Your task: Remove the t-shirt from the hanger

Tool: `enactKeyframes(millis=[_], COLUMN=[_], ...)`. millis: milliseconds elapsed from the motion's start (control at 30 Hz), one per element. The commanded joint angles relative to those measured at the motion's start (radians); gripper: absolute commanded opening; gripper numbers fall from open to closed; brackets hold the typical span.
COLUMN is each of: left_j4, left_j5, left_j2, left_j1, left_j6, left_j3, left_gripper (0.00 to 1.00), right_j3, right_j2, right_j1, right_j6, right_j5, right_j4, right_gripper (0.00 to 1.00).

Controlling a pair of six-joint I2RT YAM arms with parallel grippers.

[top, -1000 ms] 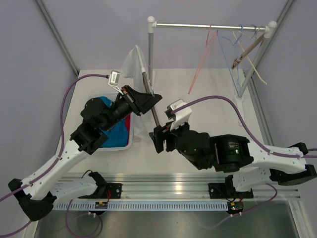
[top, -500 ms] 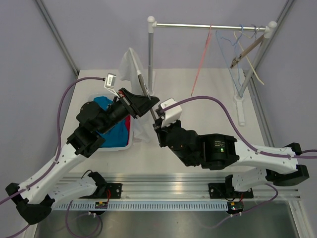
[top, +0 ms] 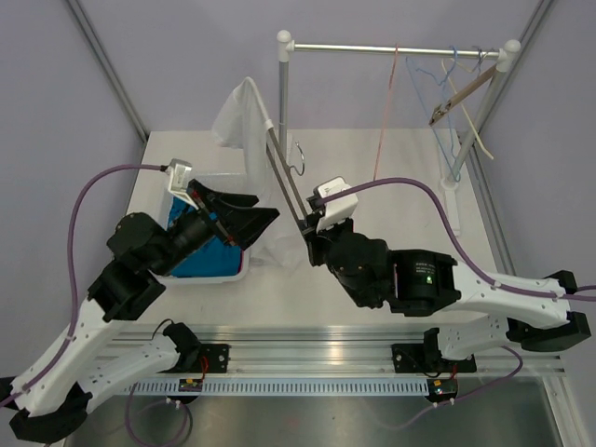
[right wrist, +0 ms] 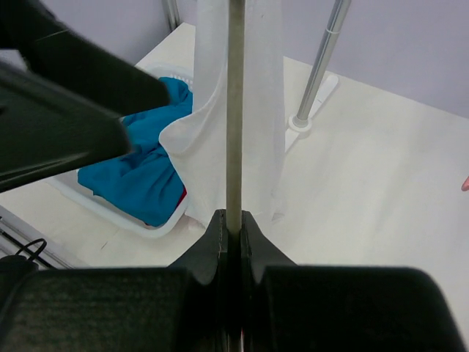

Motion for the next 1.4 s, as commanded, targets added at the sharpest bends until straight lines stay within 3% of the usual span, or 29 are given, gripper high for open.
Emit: enactKeyframes(millis=[0, 167, 467, 733, 767, 800, 833, 867, 900, 1100, 1200, 1367], left_j4=[-0.116, -0.187, -0.129, -0.065, -0.046, -0.017, -0.005, 0.005, 0.006, 0.028, 0.003, -0.02], left_j5=[-0.055, -0.241, -0.143, -0.285, -0.305, -0.322, -0.339, -0.388, -0.413, -0.462, -0.485, -0.295], left_j2=[-0.079, -0.09, 0.209, 0.36, 0.361, 0.351, 0.343, 0.318, 0.305, 0.226, 0.248, 0.384], left_j1=[-0.002, -0.002, -0.005, -0.005, -0.005, -0.005, -0.003, -0.003, -0.002, 0.032, 0.087, 0.36], left_j6=[0.117, 0.203, 0.243, 0.348, 0.372, 0.381, 0.387, 0.395, 0.401, 0.426, 0.44, 0.299], left_j3=[0.014, -0.032, 0.101, 0.235, 0.233, 0.233, 0.232, 0.23, 0.229, 0.242, 0.314, 0.49], left_gripper=[0.99, 0.99, 0.99, 0.97, 0.87, 0.69, 0.24, 0.06, 0.0, 0.0, 0.0, 0.0], right_j3=[-0.01, -0.035, -0.018, -0.035, -0.039, -0.044, -0.058, -0.067, -0.078, -0.117, -0.137, -0.203], right_j2=[-0.088, -0.168, -0.2, -0.252, -0.272, -0.286, -0.3, -0.333, -0.352, -0.435, -0.443, -0.455], right_j1=[-0.012, -0.013, -0.013, -0.012, -0.013, -0.012, -0.012, -0.013, -0.012, -0.013, -0.013, -0.012], right_j6=[-0.059, -0.07, -0.057, -0.028, -0.019, -0.016, -0.01, -0.002, 0.001, 0.048, 0.122, 0.275], right_j5=[0.032, -0.064, -0.19, -0.323, -0.336, -0.334, -0.331, -0.327, -0.325, -0.278, -0.328, -0.533], right_j4=[0.134, 0.181, 0.142, 0.162, 0.161, 0.153, 0.148, 0.147, 0.148, 0.046, -0.054, -0.236], right_gripper=[0.0, 0.0, 0.0, 0.0, 0.0, 0.0, 0.0, 0.0, 0.0, 0.0, 0.0, 0.0])
